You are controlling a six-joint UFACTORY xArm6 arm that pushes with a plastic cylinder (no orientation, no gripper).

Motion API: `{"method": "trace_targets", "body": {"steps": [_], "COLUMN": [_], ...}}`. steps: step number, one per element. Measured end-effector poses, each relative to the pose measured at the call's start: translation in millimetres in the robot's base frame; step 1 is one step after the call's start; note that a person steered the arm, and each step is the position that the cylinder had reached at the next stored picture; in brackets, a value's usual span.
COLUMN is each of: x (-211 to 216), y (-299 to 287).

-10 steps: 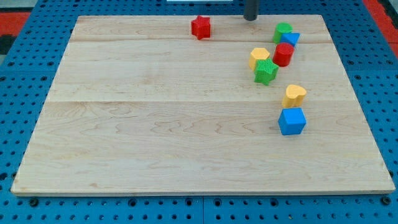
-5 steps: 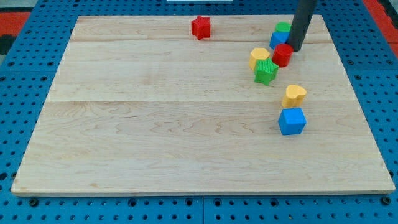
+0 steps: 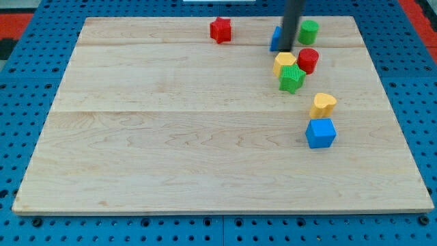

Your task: Push the blue triangle to the bottom left of the red star

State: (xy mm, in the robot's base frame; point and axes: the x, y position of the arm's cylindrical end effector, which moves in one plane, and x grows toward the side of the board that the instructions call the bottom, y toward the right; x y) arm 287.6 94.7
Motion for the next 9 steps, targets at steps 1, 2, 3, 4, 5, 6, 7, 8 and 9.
{"method": "trace_targets", "body": {"steps": [1,2,3,4,5,6,7,8,9], "x": [-4,-13,-13,-38,-58,-62,-95,-95,-72], "y": [19,41,56,51,14,2,2,-14,-30]}}
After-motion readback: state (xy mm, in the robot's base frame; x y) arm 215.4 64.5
